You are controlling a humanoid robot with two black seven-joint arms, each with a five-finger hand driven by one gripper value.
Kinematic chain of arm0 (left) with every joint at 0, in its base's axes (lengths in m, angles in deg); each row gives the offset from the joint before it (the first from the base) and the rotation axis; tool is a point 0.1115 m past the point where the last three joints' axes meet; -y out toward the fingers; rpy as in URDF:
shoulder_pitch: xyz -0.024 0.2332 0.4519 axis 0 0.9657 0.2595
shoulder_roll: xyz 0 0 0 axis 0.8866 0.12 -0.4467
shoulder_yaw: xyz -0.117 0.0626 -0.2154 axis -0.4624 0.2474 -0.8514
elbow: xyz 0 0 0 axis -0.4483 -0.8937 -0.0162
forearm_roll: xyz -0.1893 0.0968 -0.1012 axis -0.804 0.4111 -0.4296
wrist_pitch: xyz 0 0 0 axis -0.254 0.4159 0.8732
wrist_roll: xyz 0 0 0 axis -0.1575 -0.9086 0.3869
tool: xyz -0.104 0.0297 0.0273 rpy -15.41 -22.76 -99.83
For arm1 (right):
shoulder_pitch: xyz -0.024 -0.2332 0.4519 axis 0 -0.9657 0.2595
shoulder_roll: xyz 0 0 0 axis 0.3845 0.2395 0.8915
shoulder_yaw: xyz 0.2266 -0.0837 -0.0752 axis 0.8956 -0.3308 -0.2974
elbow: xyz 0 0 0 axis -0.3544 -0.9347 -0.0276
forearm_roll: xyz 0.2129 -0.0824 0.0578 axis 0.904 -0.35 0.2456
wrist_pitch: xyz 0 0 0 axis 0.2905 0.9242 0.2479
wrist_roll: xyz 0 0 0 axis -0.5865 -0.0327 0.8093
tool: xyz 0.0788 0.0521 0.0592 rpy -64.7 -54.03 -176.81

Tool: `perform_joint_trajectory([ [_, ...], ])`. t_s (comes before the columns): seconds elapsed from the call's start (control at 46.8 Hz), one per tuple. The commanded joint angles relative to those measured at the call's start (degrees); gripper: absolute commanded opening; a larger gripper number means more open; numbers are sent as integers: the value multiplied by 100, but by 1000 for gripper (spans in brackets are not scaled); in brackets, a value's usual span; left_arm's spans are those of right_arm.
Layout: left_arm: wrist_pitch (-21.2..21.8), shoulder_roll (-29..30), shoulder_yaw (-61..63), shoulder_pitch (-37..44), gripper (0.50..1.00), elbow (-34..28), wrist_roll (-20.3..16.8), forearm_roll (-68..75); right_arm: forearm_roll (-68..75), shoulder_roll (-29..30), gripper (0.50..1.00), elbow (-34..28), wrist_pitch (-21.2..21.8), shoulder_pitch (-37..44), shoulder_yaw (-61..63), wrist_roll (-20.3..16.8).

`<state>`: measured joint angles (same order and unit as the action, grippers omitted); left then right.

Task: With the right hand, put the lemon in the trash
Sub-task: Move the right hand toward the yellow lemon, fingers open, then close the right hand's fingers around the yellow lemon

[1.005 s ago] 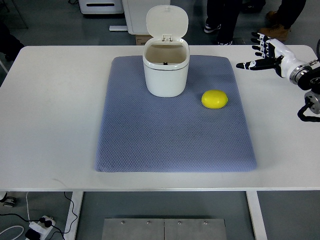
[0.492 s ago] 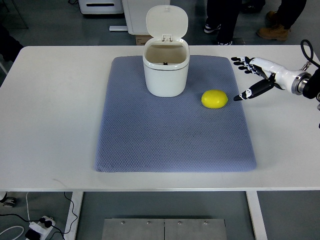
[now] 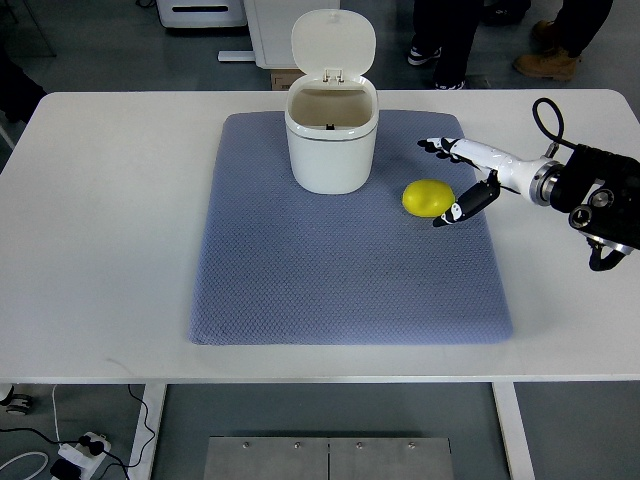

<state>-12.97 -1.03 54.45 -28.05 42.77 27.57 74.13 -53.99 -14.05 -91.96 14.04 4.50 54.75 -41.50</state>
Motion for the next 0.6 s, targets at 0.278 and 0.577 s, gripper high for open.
perform_joint_trajectory([
  [0.278, 0, 0, 1, 6, 1000, 0, -1, 0, -376, 478, 1000, 496, -267, 71, -627, 38],
  [0.577, 0, 0, 1, 6, 1000, 0, -1, 0, -481, 584, 996, 549, -337, 71, -654, 55],
])
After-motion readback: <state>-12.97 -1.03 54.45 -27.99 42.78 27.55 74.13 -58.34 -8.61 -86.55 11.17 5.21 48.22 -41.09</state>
